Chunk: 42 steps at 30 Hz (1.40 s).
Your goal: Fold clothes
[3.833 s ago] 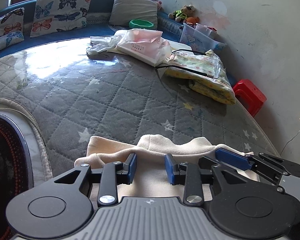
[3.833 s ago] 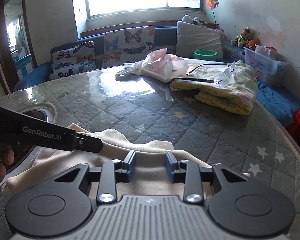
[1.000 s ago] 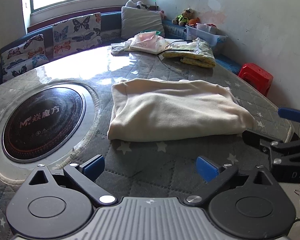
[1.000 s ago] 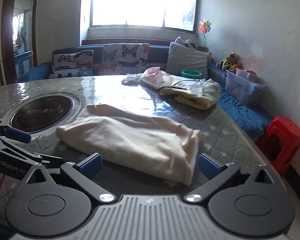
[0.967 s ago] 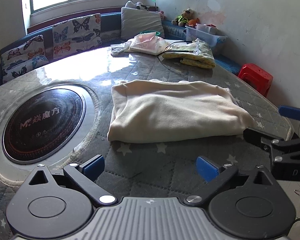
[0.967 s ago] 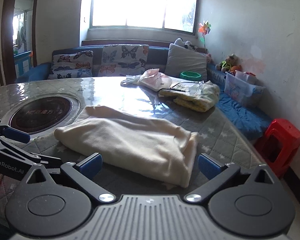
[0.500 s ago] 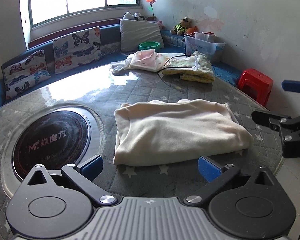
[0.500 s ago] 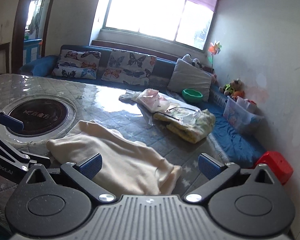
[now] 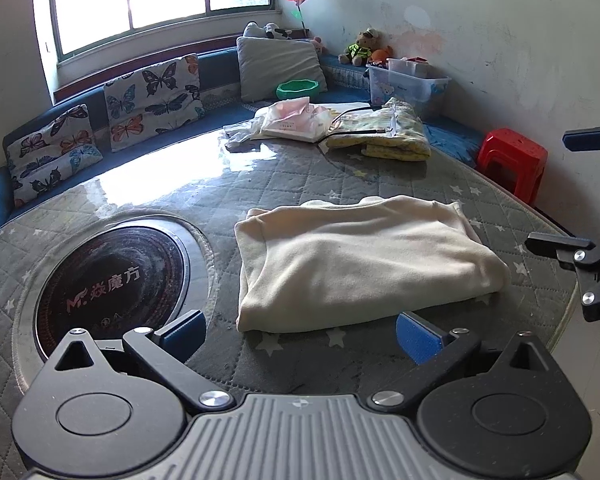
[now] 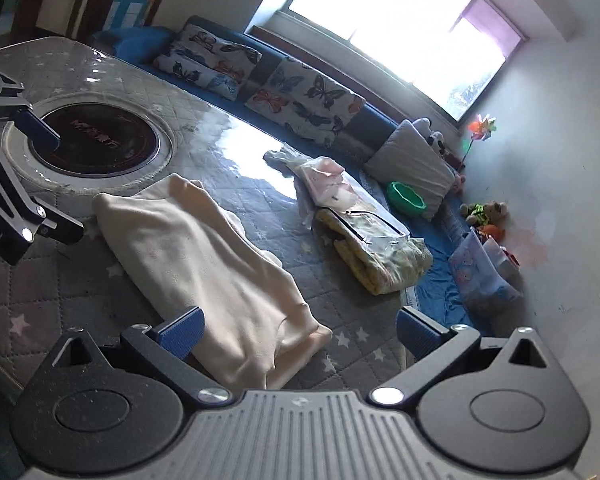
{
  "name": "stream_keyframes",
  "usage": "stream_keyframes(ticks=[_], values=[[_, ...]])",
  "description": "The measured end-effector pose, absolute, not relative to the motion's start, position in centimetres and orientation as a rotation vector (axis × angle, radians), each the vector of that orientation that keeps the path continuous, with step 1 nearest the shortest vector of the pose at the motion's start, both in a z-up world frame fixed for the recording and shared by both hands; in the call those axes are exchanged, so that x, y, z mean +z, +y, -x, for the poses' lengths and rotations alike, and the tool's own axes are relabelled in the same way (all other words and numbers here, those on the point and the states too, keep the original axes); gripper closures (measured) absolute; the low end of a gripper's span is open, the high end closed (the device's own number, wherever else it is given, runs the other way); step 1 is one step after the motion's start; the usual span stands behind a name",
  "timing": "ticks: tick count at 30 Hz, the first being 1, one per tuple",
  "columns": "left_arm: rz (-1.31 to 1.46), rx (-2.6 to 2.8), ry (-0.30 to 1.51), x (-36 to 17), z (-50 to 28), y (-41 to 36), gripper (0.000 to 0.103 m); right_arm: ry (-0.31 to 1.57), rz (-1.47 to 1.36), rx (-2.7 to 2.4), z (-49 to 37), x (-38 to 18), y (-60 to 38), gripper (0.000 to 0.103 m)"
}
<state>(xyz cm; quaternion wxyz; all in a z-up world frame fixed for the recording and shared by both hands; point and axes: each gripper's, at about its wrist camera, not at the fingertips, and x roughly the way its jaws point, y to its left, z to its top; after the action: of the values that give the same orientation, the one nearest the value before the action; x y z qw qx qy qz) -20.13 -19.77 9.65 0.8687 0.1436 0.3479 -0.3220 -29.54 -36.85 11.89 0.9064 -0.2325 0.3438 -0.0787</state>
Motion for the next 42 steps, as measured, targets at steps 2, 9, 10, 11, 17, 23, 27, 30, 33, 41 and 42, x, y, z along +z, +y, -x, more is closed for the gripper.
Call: stream_keyframes(ticks=[2,9,10,11,17,23,27,30,33,41,42], values=[[-0.301,-0.678,0.737,9.4,20.2,-19.9,0.000,0.702,0.400,-0.123,29.8,11.4,-37.2,0.000],[-0.303,-0.688,0.749,8.6,20.7,-20.2,0.000,0.655,0.159,-0.114,31.3,9.0,-36.4,0.000],[-0.301,-0.688,0.752,8.4,20.7,-20.2,0.000,0.652,0.119,-0.115,31.5,8.6,-36.2,0.000],[-0.300,-0.687,0.756,8.2,20.8,-20.2,0.000,0.649,0.085,-0.120,31.8,8.3,-36.1,0.000],[-0.290,-0.683,0.778,7.1,20.9,-20.2,0.000,0.633,-0.073,-0.177,32.7,7.2,-35.8,0.000],[-0.284,-0.664,0.784,6.3,20.8,-20.1,0.000,0.665,-0.144,-0.272,32.9,6.3,-35.6,0.000],[-0.277,-0.650,0.801,5.8,20.7,-19.9,0.000,0.688,-0.198,-0.325,32.7,5.9,-35.4,0.000],[-0.289,-0.637,0.807,5.4,20.9,-19.7,0.000,0.713,-0.237,-0.359,32.6,5.4,-35.1,0.000],[-0.290,-0.626,0.821,5.0,21.0,-19.4,0.000,0.728,-0.246,-0.375,32.7,4.9,-34.7,0.000],[-0.285,-0.613,0.854,4.2,21.2,-18.4,0.000,0.760,-0.225,-0.388,32.8,4.3,-33.5,0.000],[-0.285,-0.610,0.856,4.2,21.2,-18.4,0.000,0.763,-0.219,-0.387,32.7,4.3,-33.3,0.000]])
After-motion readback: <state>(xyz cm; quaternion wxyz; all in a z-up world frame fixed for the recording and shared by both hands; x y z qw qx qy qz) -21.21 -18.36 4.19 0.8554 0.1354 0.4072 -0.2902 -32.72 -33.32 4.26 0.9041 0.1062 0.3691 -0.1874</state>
